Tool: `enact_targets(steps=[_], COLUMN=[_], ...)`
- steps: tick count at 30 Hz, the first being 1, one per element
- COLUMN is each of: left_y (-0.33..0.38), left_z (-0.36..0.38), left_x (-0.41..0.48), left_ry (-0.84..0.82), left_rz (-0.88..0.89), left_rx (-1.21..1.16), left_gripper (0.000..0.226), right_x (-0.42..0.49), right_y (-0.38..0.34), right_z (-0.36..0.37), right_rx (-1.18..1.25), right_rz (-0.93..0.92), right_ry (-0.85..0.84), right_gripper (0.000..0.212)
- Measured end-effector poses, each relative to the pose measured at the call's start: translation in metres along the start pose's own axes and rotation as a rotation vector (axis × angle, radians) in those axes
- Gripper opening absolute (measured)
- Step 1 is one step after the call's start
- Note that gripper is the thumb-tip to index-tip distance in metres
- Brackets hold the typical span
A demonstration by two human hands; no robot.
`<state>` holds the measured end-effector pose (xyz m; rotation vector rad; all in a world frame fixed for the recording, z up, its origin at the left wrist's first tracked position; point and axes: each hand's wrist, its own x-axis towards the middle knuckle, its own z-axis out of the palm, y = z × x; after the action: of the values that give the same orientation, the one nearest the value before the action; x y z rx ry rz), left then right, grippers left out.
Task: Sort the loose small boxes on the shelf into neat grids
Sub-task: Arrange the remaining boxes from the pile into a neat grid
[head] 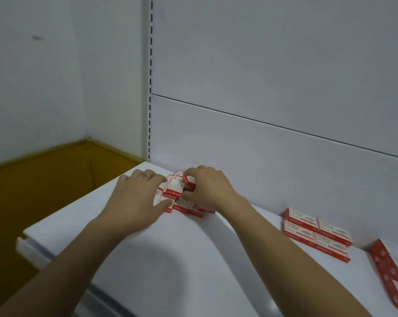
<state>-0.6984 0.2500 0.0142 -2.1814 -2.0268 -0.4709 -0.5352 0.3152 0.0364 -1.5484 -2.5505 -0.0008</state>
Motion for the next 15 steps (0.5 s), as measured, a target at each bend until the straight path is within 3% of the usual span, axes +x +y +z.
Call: enact_targets(steps=[4, 7, 15], left_y=[-0.016, -0.020, -0.017], left_z=[-0.003, -0.006, -0.007], left_x=[-0.011, -0.016, -0.013], left_ry=[-0.022, -0.037, -0.055], left_rz=[-0.056, -0.083, -0.082], left_rx=[0.020, 0.029, 0.006], left_gripper=[0.056, 0.056, 0.056], right_x=[0.020, 0.033, 0.051], right_y=[-0.022, -0.025, -0.024], right_z=[0.019, 0.026, 0.024], right_rx=[-0.207, -0.273, -0.145], right_rz=[-0.154, -0.156, -0.078], right_ry=[-0.014, -0.046, -0.171], right_gripper=[0.055, 0.051, 0.046])
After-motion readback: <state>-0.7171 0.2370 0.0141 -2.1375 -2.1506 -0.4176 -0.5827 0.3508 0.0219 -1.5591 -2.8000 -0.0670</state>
